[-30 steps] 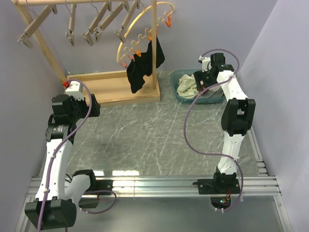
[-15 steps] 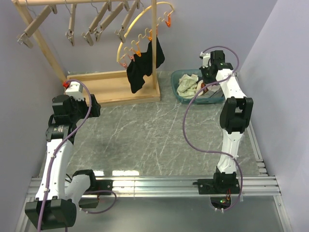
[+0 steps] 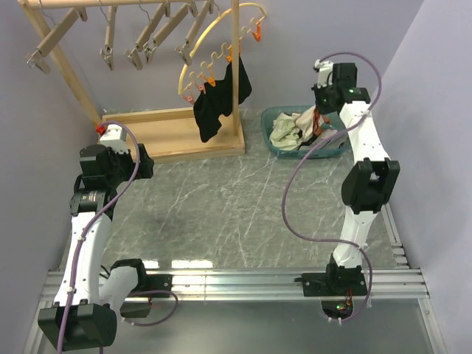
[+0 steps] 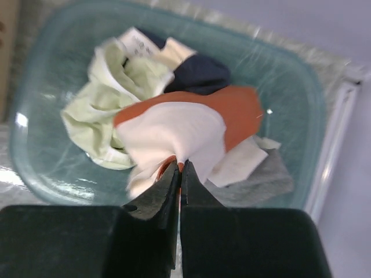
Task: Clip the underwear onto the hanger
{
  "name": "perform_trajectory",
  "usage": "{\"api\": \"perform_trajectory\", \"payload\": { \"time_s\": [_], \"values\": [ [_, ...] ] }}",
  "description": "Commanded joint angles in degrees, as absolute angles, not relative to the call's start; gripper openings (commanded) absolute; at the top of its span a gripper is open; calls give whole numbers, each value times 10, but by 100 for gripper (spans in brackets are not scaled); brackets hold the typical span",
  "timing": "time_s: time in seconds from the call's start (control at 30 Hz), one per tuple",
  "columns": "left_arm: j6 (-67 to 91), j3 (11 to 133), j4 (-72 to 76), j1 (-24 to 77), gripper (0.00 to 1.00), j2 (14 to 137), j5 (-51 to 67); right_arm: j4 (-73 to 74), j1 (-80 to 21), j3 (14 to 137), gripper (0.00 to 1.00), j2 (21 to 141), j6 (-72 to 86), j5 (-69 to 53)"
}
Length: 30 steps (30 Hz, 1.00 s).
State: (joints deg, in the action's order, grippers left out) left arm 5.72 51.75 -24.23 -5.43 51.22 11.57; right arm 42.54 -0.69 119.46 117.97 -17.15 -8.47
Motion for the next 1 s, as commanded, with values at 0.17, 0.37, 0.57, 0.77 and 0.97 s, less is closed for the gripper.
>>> {"api": "perform_trajectory", "payload": {
  "time_s": [0.17,0.37,0.57,0.77,0.97],
  "values": [
    [76,540,-221,-54,99,513,127,396,-3,1235,0,1080,-170,-81],
    [76,541,-222,-54,99,514,134,412,-3,1263,0,1071,-167,-97],
    [58,534,-224,-54,99,504,171,427,-10,1207,0,995,-149,-152],
    [-32,533,-271,-54,99,488,298,452,-39,1077,0,888,-142,-197],
    [-117,507,-297,-54,99,434,425,464,-123,877,0,798,-144,-265]
  ]
}}
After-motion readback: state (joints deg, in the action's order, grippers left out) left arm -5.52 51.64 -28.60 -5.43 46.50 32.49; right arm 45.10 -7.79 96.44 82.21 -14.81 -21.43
